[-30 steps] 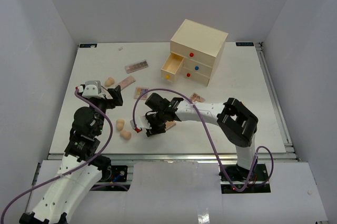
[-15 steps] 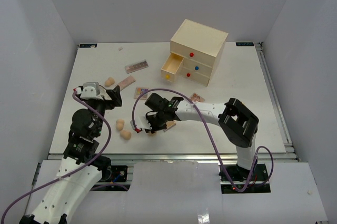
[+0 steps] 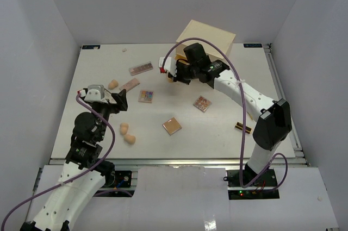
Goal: Organize the makeup
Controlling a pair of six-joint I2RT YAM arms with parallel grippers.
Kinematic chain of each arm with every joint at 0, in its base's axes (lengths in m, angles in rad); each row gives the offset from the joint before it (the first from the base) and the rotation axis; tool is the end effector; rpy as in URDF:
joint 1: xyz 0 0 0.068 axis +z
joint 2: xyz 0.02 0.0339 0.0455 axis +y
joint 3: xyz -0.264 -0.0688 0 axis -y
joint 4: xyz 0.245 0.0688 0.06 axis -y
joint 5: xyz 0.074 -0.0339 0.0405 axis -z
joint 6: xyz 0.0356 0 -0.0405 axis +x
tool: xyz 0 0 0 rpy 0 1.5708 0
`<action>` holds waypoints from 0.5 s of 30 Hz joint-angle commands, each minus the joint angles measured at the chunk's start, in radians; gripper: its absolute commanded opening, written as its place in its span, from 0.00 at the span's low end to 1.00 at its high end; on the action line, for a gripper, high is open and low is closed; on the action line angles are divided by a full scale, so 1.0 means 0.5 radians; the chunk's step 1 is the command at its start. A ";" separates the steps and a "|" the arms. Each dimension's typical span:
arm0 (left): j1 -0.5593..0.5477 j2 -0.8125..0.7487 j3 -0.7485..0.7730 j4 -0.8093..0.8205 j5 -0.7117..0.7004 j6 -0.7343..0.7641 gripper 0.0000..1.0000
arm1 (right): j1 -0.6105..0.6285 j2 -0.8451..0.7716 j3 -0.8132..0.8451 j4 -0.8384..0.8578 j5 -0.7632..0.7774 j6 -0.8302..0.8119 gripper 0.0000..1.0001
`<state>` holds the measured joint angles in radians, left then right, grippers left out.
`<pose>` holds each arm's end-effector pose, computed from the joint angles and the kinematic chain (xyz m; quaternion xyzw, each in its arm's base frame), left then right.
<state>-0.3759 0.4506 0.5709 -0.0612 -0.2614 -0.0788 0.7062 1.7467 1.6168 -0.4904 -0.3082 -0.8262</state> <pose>0.1211 -0.0379 0.3238 0.0069 0.6866 -0.0755 0.7231 0.3009 0.2709 0.3385 -0.6599 0.5844 0.1091 0.4595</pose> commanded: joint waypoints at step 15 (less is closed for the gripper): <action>0.009 0.093 0.006 -0.037 0.155 -0.002 0.98 | -0.216 0.437 0.583 0.140 0.430 0.204 0.15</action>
<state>-0.3759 0.4931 0.5709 -0.0616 -0.2076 -0.0788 0.6124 1.9516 1.8648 -0.4424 -0.1441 -0.7391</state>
